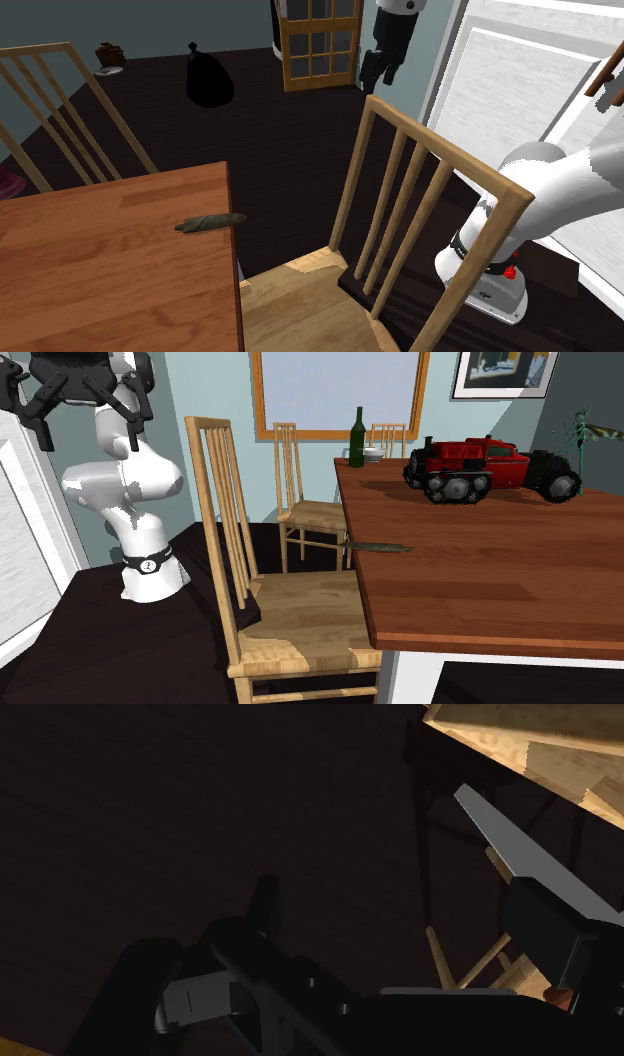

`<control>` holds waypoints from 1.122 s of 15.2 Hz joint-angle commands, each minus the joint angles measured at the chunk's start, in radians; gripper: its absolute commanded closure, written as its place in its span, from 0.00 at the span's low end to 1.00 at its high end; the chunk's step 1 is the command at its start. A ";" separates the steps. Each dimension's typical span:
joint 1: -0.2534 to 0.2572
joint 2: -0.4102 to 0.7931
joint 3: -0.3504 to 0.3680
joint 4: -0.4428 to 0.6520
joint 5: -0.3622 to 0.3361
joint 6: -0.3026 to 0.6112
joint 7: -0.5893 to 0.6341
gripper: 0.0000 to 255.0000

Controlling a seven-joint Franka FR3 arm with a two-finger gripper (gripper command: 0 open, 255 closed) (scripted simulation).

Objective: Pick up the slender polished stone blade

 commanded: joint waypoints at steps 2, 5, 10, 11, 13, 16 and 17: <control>0.011 0.034 0.010 0.015 0.006 0.012 -0.005 0.00; 0.043 0.135 0.041 0.062 0.020 0.044 -0.022 0.00; 0.091 0.301 0.094 0.154 0.035 0.082 -0.048 0.00; 0.100 0.334 0.105 0.174 0.036 0.088 -0.053 0.00; 0.117 0.399 0.128 0.216 0.038 0.097 -0.062 0.00; 0.142 0.496 0.162 0.283 0.035 0.105 -0.074 0.00; 0.151 0.528 0.174 0.306 0.033 0.107 -0.078 0.00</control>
